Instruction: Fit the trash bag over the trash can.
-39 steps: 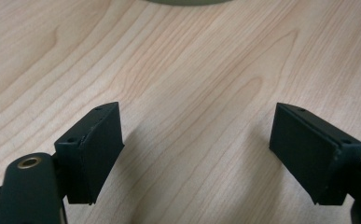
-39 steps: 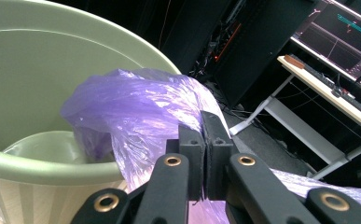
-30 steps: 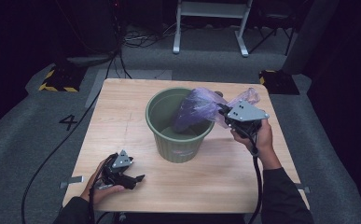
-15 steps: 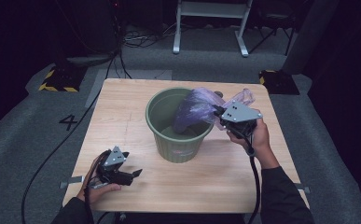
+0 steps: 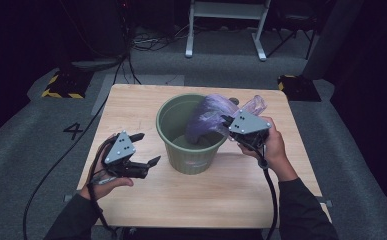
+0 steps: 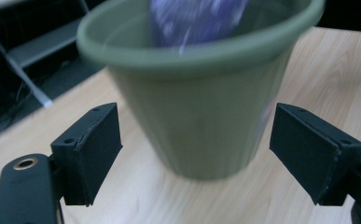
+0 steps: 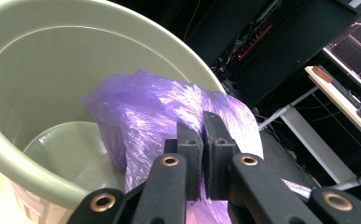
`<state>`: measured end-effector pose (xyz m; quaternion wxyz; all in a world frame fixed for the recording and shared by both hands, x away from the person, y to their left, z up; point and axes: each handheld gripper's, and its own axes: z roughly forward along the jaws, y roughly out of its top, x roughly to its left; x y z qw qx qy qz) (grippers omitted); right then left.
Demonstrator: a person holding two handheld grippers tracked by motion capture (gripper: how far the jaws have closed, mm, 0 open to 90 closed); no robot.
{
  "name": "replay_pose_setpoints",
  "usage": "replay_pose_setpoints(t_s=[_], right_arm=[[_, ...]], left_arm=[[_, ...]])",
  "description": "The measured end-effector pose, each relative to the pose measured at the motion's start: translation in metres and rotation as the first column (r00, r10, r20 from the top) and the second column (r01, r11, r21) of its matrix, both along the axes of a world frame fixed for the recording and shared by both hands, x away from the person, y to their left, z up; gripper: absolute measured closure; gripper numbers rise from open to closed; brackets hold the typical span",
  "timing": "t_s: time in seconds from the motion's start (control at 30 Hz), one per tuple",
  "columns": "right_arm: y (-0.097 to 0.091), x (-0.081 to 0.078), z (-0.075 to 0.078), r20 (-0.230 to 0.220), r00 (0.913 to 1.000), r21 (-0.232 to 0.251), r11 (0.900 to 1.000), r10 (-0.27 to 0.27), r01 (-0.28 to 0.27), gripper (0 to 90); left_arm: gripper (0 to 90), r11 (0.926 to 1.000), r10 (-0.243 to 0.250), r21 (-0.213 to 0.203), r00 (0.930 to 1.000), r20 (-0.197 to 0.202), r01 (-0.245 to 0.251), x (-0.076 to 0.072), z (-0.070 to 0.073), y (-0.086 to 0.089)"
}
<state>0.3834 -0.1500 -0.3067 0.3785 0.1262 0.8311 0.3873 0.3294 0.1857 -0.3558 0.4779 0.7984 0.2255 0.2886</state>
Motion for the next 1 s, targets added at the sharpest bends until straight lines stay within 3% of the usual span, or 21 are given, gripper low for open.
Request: replay_pose_setpoints(t_s=[0.07,0.1,0.17,0.37,0.5,0.77,0.87,1.0], right_arm=[[0.001,0.000,0.000,-0.005,1.0000,-0.001,1.0000,0.006,-0.006,87.3],[0.002,0.000,0.000,-0.006,0.9999,-0.001,1.0000,0.009,-0.009,87.3],[0.004,-0.001,0.000,-0.010,0.9998,0.004,0.9998,0.017,-0.017,87.2],[0.012,-0.004,0.000,-0.012,0.9992,-0.005,0.9993,0.038,-0.038,86.2],[0.014,-0.006,0.002,-0.003,0.9993,-0.008,0.9993,0.036,-0.036,85.5],[0.016,-0.004,0.003,-0.005,0.9994,-0.006,0.9994,0.034,-0.034,85.3],[0.016,-0.005,0.004,-0.005,0.9993,0.001,0.9993,0.037,-0.037,84.6],[0.016,-0.007,0.004,0.006,0.9995,-0.001,0.9995,0.032,-0.032,84.2]], left_arm=[[20.8,0.9993,-0.036,0.014,0.9992,-0.019,0.036,0.005,0.010,-0.014],[20.6,0.9985,-0.054,-0.003,0.9984,-0.014,0.054,0.007,0.017,-0.022],[22.1,0.9975,-0.067,-0.020,0.9977,-0.008,0.067,0.009,0.022,-0.030],[21.9,0.9936,-0.112,-0.011,0.9934,-0.022,0.112,0.024,0.038,-0.054],[20.4,0.9900,-0.134,0.038,0.9901,-0.042,0.136,0.036,0.042,-0.067],[21.9,0.9844,-0.160,0.063,0.9843,-0.075,0.164,0.055,0.046,-0.086],[27.3,0.9809,-0.174,0.072,0.9811,-0.083,0.181,0.058,0.047,-0.090],[37.4,0.9786,-0.170,0.103,0.9820,-0.082,0.178,0.060,0.047,-0.098]])
